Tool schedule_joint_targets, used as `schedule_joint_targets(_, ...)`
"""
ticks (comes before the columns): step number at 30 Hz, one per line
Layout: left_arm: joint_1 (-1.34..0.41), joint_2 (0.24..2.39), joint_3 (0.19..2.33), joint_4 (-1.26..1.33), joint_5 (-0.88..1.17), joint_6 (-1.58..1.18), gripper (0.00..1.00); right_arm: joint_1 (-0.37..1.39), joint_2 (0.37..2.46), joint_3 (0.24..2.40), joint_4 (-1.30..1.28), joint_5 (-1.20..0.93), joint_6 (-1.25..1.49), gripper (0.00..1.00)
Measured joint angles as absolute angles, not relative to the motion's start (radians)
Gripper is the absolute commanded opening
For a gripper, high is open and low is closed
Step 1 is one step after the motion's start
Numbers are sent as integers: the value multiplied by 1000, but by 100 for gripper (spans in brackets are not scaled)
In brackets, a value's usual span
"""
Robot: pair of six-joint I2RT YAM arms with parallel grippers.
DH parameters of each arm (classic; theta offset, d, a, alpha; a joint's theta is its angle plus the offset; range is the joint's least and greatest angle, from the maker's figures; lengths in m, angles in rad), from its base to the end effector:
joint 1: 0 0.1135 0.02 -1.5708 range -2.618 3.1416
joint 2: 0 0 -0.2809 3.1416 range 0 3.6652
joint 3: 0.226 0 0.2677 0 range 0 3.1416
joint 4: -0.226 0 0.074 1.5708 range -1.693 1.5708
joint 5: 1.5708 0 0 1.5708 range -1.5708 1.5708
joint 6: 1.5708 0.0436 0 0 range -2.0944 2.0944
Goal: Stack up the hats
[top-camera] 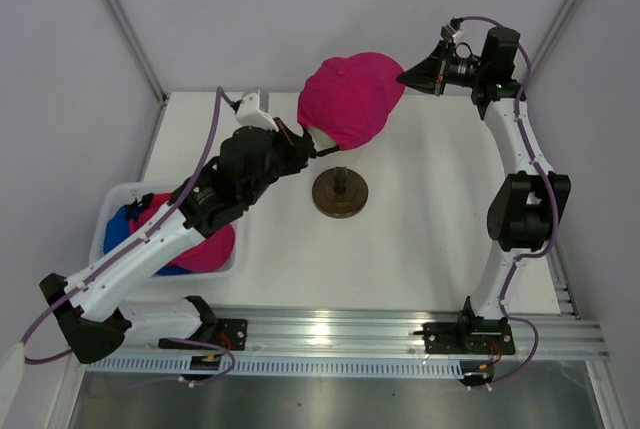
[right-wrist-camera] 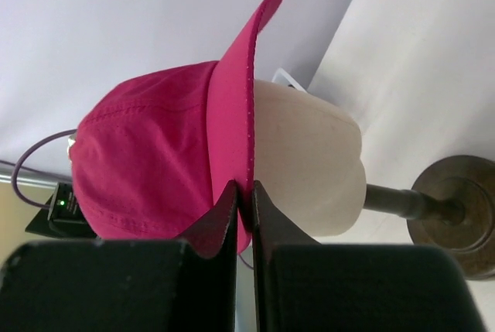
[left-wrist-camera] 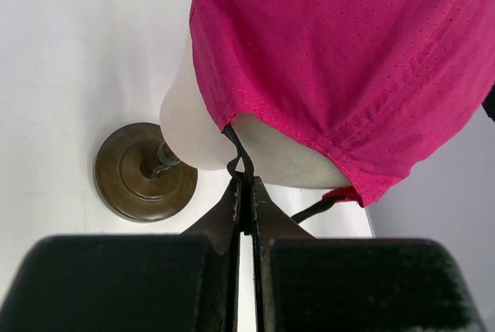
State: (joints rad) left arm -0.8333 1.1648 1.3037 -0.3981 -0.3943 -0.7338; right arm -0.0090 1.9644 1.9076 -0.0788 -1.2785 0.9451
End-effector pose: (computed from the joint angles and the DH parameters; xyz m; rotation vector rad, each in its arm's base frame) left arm 0.1937 -0.1883 0.4378 -0.1922 1.8647 -0.7440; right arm 0.4777 0.0375 0.4063 -0.1912 1.9347 1.7242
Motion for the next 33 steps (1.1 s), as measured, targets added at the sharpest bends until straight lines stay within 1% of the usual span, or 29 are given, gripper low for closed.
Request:
schedule_joint_targets(4,-832,1165,1283,-398,-418,-758,1,-7,1921,1832,-121,-1240,897,0)
schedule_joint_targets(8,-786,1165,1275,-403,-403,-770,1,-10,1835,1723,-133,-1188,876,0)
schedule_joint_targets(11,-703,1165,1273,-398,-356,-768,1,-11,1754,1652,-145,-1148,852,0)
schedule_joint_targets(16,-561,1201,1286,-372,-218,-749,1,-2,1634,1539,-149,-1082,834,0)
schedule_joint_targets(21,-463,1348,1385,-371,-94,-696,1,52,1512,1417,-149,-974,834,0)
schedule_joint_targets(28,-368,1548,1598,-403,-7,-635,1,155,1332,1258,-145,-756,854,0)
schedule_joint_targets(33,-321,1643,1722,-424,67,-609,1,265,1232,1216,-171,-596,864,0)
